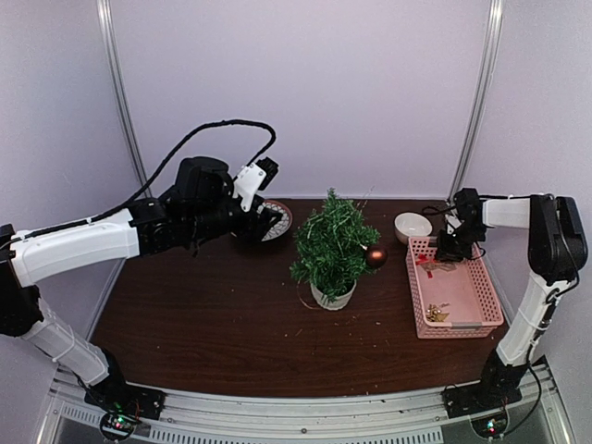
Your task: Decorate the small christmas tree
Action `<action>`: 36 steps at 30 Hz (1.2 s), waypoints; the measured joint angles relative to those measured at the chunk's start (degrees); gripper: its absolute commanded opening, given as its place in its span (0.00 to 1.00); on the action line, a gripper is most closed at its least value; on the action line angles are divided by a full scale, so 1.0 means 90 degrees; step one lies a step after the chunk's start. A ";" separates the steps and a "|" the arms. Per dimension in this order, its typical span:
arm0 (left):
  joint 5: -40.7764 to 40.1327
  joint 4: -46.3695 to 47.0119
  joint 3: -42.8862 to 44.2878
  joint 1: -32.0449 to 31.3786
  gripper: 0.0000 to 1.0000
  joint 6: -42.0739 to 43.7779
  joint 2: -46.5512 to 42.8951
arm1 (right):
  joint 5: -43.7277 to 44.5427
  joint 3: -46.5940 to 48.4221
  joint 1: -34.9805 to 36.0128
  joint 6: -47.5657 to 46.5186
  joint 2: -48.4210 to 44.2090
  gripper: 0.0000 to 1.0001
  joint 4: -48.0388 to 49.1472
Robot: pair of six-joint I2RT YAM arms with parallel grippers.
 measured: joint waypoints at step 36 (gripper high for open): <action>0.1095 -0.0284 0.0226 0.0197 0.51 0.0556 -0.0100 | -0.1690 -0.0027 0.0138 0.0908 -0.3259 0.00 -0.1605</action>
